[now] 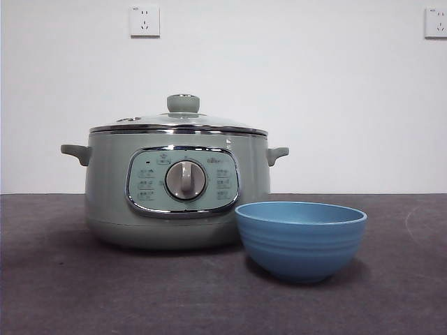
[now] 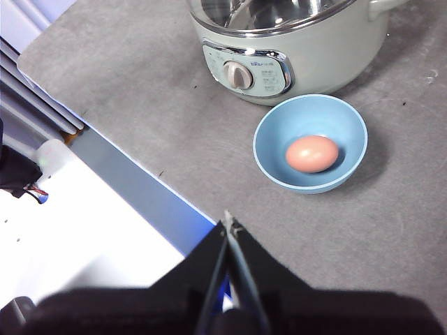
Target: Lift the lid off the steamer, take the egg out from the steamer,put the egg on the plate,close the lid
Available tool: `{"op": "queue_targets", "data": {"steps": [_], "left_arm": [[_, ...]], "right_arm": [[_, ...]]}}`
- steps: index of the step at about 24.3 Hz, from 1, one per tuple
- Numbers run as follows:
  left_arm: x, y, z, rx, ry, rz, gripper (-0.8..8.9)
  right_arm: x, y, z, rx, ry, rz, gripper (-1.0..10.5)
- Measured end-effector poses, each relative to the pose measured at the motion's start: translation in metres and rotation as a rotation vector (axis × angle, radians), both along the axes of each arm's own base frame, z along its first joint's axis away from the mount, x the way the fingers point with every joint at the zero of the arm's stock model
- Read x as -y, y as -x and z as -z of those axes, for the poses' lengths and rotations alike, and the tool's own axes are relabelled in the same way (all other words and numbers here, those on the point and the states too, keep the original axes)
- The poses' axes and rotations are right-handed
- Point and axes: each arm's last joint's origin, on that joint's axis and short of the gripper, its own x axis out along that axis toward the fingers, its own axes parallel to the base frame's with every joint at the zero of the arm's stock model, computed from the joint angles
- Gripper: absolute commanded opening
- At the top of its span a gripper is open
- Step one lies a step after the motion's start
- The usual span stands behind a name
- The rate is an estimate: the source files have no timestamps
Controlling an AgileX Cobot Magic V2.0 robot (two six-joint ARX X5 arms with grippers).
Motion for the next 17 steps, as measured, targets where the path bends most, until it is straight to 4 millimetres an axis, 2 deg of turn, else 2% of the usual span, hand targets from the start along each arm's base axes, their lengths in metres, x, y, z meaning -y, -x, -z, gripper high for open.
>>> {"op": "queue_targets", "data": {"steps": [11, 17], "left_arm": [[0.000, -0.005, -0.005, 0.084, -0.010, -0.053, -0.04], [-0.007, -0.020, -0.024, 0.445, 0.036, -0.156, -0.04]], "right_arm": [[0.000, 0.000, 0.000, 0.000, 0.000, 0.000, 0.0], [0.000, 0.000, 0.000, 0.000, 0.000, 0.000, 0.0]]}}
